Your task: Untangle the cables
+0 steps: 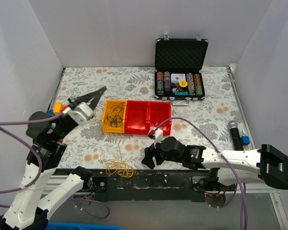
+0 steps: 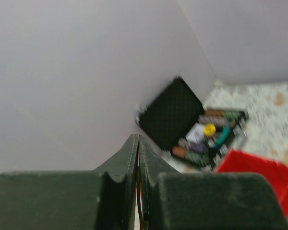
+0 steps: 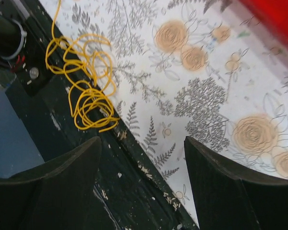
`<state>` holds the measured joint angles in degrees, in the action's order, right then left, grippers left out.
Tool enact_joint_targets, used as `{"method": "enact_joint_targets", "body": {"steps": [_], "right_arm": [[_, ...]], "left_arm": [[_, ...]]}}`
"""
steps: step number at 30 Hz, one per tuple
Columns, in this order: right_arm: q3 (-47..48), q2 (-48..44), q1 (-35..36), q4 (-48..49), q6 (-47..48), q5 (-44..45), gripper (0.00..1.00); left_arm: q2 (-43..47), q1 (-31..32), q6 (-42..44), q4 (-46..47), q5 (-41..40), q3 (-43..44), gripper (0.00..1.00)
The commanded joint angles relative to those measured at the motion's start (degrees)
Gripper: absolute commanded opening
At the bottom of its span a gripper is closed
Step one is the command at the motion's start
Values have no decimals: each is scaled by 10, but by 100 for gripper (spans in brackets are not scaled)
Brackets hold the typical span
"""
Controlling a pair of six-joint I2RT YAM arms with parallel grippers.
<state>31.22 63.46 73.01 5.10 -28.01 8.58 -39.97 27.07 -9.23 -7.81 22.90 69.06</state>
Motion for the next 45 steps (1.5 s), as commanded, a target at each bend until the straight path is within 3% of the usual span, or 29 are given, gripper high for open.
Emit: {"method": "enact_joint_targets", "body": {"steps": [1,4,6,9,16,19,21,23,29,34,38,45], "right_arm": [[-2,31,27,74,-6,-44,80],[28,80,46,91,16,-65,83],[55,113,57,100,35,-71,84],[89,170,66,105,62,-68,86],[128,275,68,155,82,-81,80],[153,310,68,123,82,-64,62],[155,315,66,103,82,-47,39],[152,302,64,75,85,-11,2],[87,155,18,38,93,74,1],[50,42,-36,-24,96,149,1],[26,-8,-59,-45,96,150,1],[16,-14,-60,-17,91,101,1]], "left_arm": [[25,-4,77,-53,-42,-104,0],[24,-4,85,144,-195,-168,0],[-7,-4,109,225,-292,-173,0],[-44,-4,125,260,-373,-140,0],[-51,-4,206,297,-429,-170,0],[-47,-7,236,237,-426,-185,0],[-36,-11,267,207,-422,-214,0],[-23,-18,284,163,-406,-240,0],[4,-42,270,50,-349,-306,0],[-3,-55,303,122,-349,-375,0],[-27,-66,311,138,-355,-386,0],[-38,-83,295,140,-349,-386,0]]}}
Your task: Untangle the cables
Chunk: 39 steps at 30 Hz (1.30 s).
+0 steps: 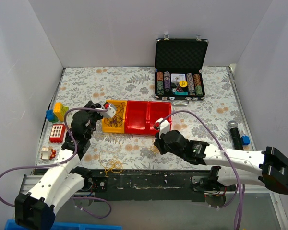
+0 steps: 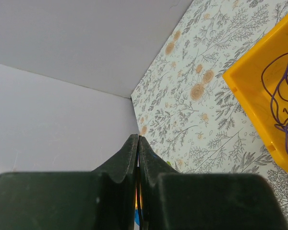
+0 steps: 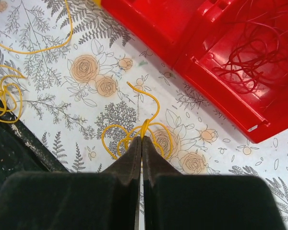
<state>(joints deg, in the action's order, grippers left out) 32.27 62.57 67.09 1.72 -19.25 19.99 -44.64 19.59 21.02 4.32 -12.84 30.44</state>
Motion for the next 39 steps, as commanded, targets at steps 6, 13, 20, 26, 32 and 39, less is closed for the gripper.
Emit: {"method": "enact_joint_targets", "body": {"steps": [6,13,20,26,32,39], "right_arm": [[122,14,-20,19,61,-14,1],[248,124,-94,50,83,-83,1],[319,260,-147,59,93,-117,1],[351,299,-149,37,87,-99,72],[258,198,-66,70,93,-90,86],[142,168,38,135,52,-271,88]], "left_arm": [[32,-9,-59,-19,37,20,0],[37,-9,-98,-63,41,72,0],[39,-9,-121,-92,46,115,0],[39,-9,-109,-81,26,105,0],[32,-14,-74,-23,-12,50,0],[8,-44,-83,-5,5,18,0]]}}
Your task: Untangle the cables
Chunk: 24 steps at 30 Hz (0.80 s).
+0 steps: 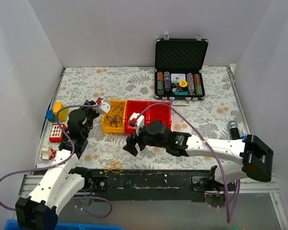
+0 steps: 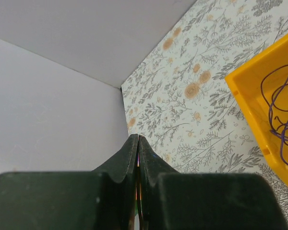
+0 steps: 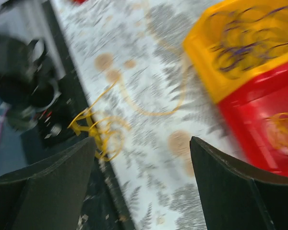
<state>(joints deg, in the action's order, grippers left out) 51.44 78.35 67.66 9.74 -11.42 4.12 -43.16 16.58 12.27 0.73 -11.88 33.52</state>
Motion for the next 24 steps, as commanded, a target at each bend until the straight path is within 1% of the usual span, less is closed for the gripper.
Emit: {"method": "enact_joint_targets", "body": {"steps": [1,3,6,8,9,10,14,16,19,21,22,24], "right_arm": [[-60,17,39,67,-31,-127,88],[-67,43,46,90,-41,-148,88],[-60,83,49,111,-50,-164,89],[-57,106,49,136,-55,-176,89],[-50,116,49,142,-57,-180,89],[-46,130,49,149,-60,-184,89],[-31,171,49,186,-76,-221,89],[-21,190,49,193,-85,-237,86],[-15,211,49,204,-95,-247,78],[-13,220,49,210,-99,-251,72],[-11,223,49,210,-99,-253,67],[-5,230,49,204,-99,-250,54]], "left_arm": [[-12,-16,5,30,-4,-13,0],[-20,-25,3,26,-1,-15,0],[-22,-32,-4,10,10,-14,8],[-20,-37,-6,-4,21,-13,15],[-20,-38,-6,-23,27,-13,23],[-21,-43,-4,-36,34,-12,34],[-32,-65,-15,-92,73,8,62],[-42,-84,-33,-135,109,34,71],[-47,-109,-28,-235,215,89,82],[-36,-113,15,-314,288,102,87],[-27,-113,40,-351,325,100,89],[1,-113,101,-409,385,87,91]]}}
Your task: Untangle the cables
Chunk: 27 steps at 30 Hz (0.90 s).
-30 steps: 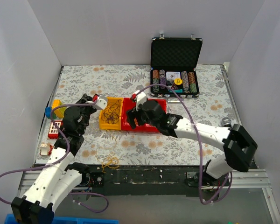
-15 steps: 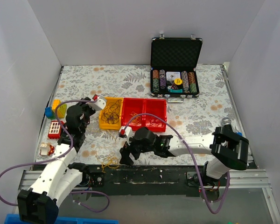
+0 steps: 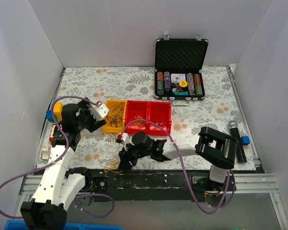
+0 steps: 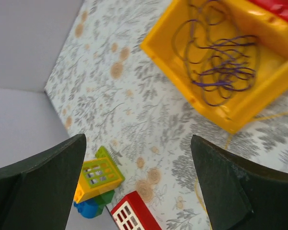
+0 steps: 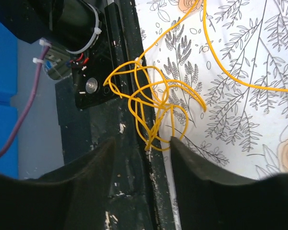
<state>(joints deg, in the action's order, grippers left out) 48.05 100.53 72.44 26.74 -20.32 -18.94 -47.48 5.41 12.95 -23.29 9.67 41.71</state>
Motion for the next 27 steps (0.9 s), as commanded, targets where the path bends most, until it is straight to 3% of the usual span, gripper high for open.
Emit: {"method": "enact_joint_targets", "body": {"steps": [1,3,5,14,21,23,25,27], "right_arm": [[30,10,1,31,-10,-16,46],[30,8,1,20,-8,-1,21],[22,1,1,15,-4,11,10],[21,-7,1,-5,2,26,5],[34,-2,1,-20,5,28,1],[33,-2,1,-19,5,28,1],[34,-2,1,-20,5,28,1],[34,-4,1,-22,5,28,1]], "left_arm": [[51,-1,122,-205,199,-2,92],[54,-1,167,-266,245,-12,93],[50,-1,196,-293,264,-33,93],[49,-1,337,-346,254,-112,92],[42,-1,371,-297,263,-138,89],[36,0,379,-296,264,-143,83],[26,0,398,-309,264,-147,69],[17,0,404,-312,276,-151,38]]}}
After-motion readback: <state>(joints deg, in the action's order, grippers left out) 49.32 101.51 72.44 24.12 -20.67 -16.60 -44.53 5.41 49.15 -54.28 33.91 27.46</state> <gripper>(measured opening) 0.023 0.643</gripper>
